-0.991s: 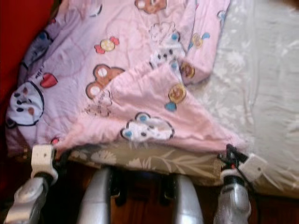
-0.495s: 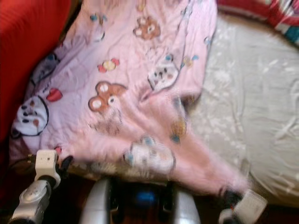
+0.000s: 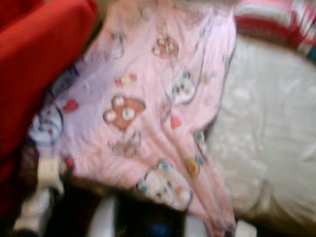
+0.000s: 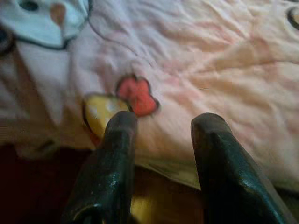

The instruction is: Clean up the room

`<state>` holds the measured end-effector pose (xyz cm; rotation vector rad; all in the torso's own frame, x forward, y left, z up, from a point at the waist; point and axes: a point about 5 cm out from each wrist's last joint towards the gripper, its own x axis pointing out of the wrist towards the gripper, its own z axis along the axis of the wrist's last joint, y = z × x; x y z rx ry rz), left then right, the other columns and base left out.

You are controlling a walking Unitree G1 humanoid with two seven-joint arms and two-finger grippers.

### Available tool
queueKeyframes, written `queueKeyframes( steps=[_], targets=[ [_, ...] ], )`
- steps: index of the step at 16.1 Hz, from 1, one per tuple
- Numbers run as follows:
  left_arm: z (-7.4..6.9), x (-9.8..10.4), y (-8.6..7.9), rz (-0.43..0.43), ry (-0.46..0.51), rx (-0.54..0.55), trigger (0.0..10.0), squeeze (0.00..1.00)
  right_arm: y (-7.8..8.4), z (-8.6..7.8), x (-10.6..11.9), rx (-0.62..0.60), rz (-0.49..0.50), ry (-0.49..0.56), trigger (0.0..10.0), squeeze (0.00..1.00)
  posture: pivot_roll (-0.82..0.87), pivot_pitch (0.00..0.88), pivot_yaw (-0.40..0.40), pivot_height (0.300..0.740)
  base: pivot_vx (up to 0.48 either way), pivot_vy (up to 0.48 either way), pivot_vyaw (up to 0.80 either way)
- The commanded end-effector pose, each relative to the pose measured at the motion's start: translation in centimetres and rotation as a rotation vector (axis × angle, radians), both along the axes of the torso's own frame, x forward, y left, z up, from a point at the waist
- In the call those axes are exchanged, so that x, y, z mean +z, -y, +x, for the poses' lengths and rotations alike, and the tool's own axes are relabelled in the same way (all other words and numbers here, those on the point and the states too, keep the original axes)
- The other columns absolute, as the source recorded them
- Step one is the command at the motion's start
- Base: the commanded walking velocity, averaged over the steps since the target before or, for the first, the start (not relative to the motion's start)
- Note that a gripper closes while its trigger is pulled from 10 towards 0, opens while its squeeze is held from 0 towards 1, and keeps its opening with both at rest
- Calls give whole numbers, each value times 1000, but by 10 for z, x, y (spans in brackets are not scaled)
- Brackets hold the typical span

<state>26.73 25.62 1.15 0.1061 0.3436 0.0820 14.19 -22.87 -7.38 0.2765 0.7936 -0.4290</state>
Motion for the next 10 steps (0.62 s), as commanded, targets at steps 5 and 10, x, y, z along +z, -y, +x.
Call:
queueKeyframes(
  steps=[5, 10],
  targets=[
    [-1, 0, -6, 15, 4, 9, 10000, 0, 4, 1, -5, -44, 13, 33, 10000, 0, 137, 171, 9, 644, 0, 0, 0],
    [-5, -4, -7, 16, -10, 15, 10000, 0, 1, 8, -4, -36, 26, 82, 10000, 0, 141, 168, 10, 694, 0, 0, 0]
  ],
)
